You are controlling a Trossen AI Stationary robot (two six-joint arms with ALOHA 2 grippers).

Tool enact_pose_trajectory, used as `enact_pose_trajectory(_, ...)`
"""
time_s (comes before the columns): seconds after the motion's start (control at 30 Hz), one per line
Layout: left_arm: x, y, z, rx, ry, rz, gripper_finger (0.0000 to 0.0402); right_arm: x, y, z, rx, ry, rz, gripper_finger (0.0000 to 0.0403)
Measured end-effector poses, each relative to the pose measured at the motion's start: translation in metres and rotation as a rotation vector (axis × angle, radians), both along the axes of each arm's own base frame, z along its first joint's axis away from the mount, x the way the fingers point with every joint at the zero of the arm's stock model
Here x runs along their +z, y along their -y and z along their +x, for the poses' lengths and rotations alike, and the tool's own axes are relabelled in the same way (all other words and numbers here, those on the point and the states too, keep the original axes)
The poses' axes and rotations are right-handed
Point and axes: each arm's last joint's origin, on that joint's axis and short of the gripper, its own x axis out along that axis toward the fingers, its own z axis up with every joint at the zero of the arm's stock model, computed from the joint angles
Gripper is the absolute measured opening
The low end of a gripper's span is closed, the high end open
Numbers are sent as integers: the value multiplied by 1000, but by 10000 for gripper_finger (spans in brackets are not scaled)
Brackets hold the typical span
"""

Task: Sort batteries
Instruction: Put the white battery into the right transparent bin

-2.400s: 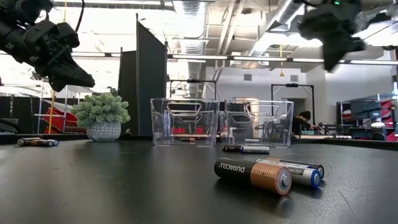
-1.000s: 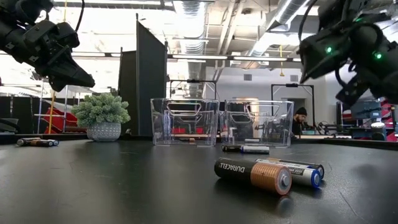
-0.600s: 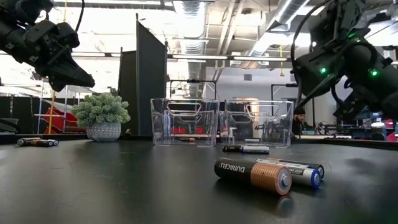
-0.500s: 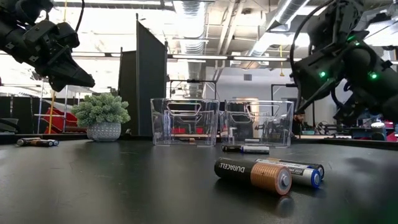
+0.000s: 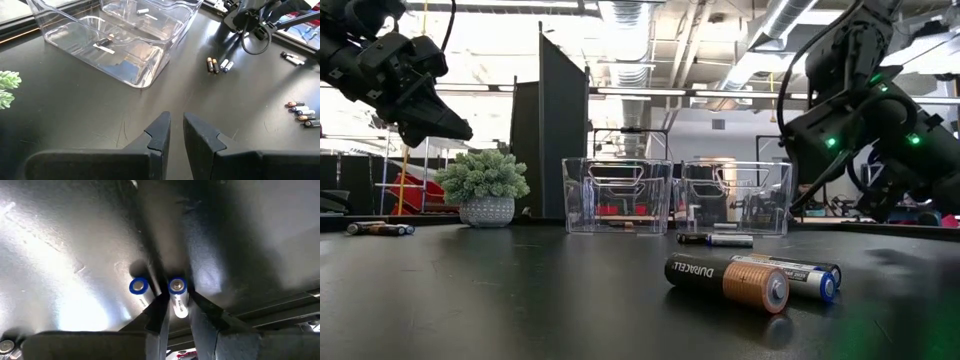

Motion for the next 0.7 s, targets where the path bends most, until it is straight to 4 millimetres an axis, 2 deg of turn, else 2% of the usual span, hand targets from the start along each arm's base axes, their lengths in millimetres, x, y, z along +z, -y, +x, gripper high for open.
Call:
enact_pose_trajectory(0.2, 0, 0, 0, 0, 0, 0, 50, -1, 3, 1, -13, 4, 6, 89)
enact_pose_trajectory(0.47, 0, 0, 0, 0, -1, 0, 50, -1, 8, 1, -44, 3, 6, 53)
enact_pose_trajectory(0.7, 0, 0, 0, 0, -1, 0, 50, 3, 8, 0, -48, 26, -4, 49)
